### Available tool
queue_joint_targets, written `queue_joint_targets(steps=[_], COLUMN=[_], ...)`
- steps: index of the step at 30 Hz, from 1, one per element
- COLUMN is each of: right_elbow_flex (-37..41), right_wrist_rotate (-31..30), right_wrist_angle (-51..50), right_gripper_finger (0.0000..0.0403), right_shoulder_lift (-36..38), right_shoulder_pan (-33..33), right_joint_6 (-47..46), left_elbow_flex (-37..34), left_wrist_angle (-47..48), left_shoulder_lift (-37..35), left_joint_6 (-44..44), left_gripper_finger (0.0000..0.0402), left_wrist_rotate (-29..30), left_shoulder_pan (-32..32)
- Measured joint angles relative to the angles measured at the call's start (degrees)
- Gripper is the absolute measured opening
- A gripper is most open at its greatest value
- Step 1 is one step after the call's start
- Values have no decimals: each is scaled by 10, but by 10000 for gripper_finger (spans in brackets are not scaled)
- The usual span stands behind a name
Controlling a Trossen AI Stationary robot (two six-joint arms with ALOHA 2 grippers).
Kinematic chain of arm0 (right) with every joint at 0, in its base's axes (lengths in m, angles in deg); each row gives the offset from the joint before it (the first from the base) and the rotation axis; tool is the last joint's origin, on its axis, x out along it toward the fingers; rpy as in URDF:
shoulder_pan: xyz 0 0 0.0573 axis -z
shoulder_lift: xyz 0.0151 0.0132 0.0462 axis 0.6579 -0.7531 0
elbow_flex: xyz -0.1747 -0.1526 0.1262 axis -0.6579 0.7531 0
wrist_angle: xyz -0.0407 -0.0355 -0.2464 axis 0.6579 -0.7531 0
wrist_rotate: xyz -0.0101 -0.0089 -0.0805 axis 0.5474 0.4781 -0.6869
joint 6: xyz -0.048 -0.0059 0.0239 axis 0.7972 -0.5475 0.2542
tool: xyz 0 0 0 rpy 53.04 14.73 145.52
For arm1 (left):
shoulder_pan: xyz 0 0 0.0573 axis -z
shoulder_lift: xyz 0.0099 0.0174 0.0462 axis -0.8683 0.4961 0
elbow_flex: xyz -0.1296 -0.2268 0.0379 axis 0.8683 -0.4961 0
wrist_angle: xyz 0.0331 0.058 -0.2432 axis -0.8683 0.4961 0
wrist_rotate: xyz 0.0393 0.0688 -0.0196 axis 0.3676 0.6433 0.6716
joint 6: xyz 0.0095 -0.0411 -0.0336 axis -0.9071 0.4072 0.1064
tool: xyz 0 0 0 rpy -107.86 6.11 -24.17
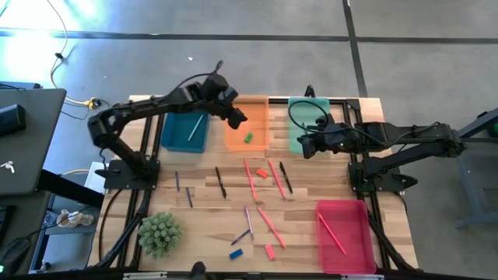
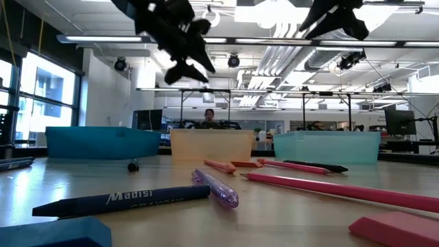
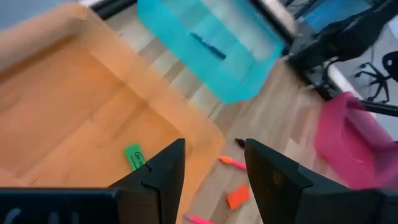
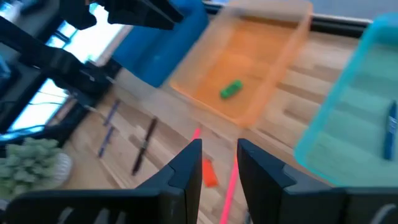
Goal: Sort crayons/erasers/pens/pencils in bins
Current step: Put the right black pen in the blue bin
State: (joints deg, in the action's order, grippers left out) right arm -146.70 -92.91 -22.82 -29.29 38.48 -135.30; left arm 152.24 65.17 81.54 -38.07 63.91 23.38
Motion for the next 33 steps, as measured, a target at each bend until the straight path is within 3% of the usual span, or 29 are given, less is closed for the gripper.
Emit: queue_joint_targets(steps=[4, 9, 13, 18, 25, 33], right_elbow_flex=[0, 0, 0, -35, -105, -122], right_wrist_rotate=[7, 9, 11, 26, 43, 119], right_wrist_angle=[50, 78, 77, 44, -78, -155], right_gripper_finger=[94, 94, 94, 94, 94, 94], right_shoulder_lift=[0, 0, -10, -51, -129, -207], right_shoulder_pan=[0, 0, 0, 0, 0, -5], right_joint_6=[37, 58, 58, 77, 79, -21], left_elbow_flex=[0, 0, 0, -41, -95, -124], left_wrist_angle=[42, 177, 245, 240, 246, 258], left_shoulder_lift=[-47, -84, -91, -91, -91, -90], left_joint_6=[-13, -44, -45, -28, 10, 2], left_gripper_finger=[156, 156, 156, 156, 156, 156], left_wrist_rotate=[24, 147, 200, 198, 195, 196], left_shoulder_pan=[8, 43, 78, 124, 175, 166])
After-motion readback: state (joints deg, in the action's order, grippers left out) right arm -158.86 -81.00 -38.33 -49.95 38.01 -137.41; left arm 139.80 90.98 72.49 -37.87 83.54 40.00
